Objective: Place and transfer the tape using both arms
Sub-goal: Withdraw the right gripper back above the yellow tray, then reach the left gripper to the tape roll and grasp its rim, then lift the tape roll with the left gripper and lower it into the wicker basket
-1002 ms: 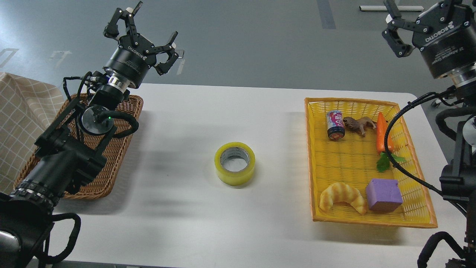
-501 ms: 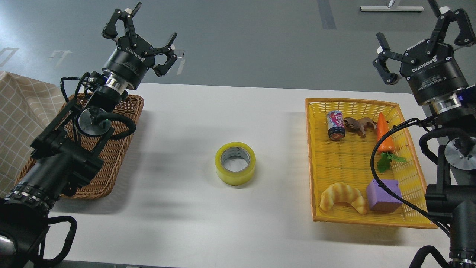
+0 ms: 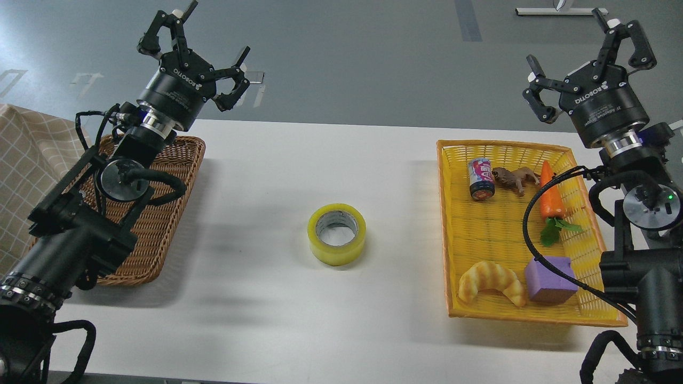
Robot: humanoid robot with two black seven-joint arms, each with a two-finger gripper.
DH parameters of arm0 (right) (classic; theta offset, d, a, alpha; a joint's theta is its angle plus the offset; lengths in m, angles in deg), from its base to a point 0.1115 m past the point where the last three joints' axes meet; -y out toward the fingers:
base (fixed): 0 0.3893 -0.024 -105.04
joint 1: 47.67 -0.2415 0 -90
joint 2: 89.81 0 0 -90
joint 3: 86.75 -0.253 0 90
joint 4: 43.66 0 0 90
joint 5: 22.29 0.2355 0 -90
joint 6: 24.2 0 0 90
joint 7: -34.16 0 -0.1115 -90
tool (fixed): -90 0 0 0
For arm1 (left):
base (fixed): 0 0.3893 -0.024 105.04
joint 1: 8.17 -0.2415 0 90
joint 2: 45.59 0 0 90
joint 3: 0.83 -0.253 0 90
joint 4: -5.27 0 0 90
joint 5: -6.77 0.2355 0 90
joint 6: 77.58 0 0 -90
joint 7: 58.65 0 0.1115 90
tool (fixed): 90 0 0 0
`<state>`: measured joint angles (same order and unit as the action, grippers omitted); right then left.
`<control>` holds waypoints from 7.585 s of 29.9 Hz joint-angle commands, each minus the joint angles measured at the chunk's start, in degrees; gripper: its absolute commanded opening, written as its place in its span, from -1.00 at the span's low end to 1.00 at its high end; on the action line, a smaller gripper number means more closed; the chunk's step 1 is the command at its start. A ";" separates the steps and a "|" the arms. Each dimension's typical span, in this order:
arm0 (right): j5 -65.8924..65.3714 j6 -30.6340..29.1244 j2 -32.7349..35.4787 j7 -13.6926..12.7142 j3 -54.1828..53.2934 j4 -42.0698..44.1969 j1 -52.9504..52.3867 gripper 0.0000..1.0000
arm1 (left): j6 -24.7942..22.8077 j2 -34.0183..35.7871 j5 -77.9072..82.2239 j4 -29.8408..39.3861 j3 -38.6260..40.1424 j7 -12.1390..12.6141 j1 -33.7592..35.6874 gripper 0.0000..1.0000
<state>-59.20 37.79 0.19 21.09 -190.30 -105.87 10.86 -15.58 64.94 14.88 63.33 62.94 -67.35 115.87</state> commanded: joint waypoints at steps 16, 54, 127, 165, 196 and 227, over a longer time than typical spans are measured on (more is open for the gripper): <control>2.19 0.01 0.00 0.07 0.02 5.25 -1.14 0.99 | 0.00 1.09 0.42 -2.60 -0.58 0.26 0.76 0.96; 4.13 0.01 0.00 -0.55 2.48 6.13 -0.44 1.00 | 0.00 8.99 24.72 0.12 -1.63 -0.62 4.18 0.96; 4.04 0.01 0.00 -0.55 3.71 8.68 2.37 1.00 | 0.00 2.06 92.61 13.92 -48.92 19.07 15.62 0.95; 4.13 0.01 0.00 -0.46 3.71 8.51 3.17 1.00 | 0.00 -0.58 93.41 7.94 -49.27 17.40 16.14 -1.00; 4.21 0.01 0.00 -0.46 3.80 8.51 2.46 0.99 | 0.00 24.02 87.52 7.86 -49.10 12.83 27.75 -1.00; 4.21 0.01 0.00 -0.29 5.64 8.68 2.72 1.00 | 0.00 35.81 83.91 0.21 -49.36 12.48 16.06 -1.00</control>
<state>-55.01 37.80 0.19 20.79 -184.69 -97.20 13.39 -15.57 101.07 98.86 63.74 13.63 -54.87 132.78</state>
